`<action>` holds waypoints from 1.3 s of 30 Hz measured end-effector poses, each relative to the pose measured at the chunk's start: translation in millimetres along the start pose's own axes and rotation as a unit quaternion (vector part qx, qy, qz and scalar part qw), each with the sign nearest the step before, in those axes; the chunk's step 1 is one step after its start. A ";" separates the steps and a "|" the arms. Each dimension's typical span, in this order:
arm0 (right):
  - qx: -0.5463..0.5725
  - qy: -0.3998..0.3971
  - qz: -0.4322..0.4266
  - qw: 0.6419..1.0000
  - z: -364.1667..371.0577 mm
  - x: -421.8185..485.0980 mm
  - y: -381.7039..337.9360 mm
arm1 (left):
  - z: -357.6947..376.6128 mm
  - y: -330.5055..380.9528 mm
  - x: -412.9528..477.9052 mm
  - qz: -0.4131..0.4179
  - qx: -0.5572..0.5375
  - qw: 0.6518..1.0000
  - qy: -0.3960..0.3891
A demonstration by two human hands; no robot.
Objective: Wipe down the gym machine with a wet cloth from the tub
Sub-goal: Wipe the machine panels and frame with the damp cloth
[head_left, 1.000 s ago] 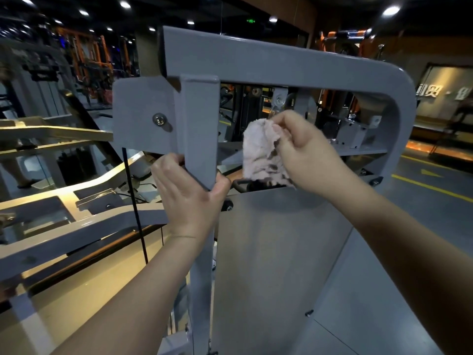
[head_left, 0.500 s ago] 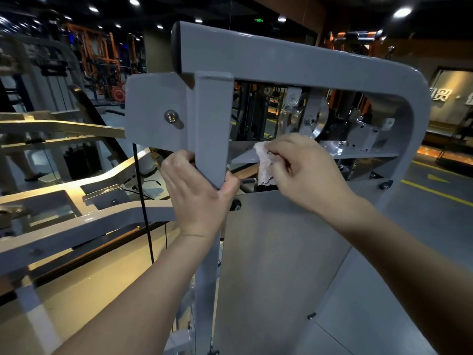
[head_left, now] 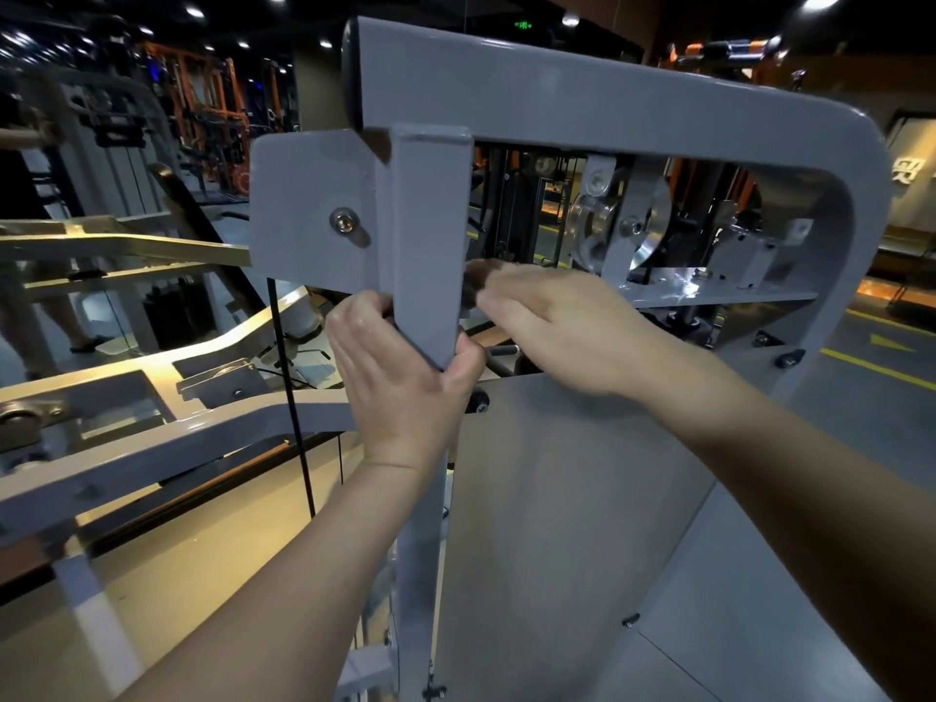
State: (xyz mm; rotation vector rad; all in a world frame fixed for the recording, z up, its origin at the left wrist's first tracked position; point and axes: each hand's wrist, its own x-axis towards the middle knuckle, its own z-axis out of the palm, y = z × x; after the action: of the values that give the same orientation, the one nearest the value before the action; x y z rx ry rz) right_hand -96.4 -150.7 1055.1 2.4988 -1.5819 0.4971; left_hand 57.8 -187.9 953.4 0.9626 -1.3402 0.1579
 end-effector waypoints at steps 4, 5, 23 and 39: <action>0.025 0.024 -0.043 0.998 -7.1 -39.1 11.7 | 2.0 -1.3 -0.2 0.005 0.007 1.000 0.000; 0.014 0.014 -0.035 0.999 -9.6 -35.3 11.8 | 1.7 -1.0 -0.3 0.003 0.008 1.000 0.000; 0.040 -0.149 0.092 0.984 -33.4 39.3 -17.0 | -1.0 2.1 -1.8 -0.008 0.011 1.000 -0.010; -0.002 -0.129 0.151 0.980 -7.9 66.8 -15.5 | -4.1 0.5 2.2 0.002 -0.017 1.000 -0.014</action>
State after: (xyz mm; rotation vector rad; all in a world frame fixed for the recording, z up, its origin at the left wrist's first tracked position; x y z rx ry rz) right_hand -57.8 -198.4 1086.7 2.4095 -2.0713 0.2056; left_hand 61.2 -185.8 955.9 0.9361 -1.3657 0.1247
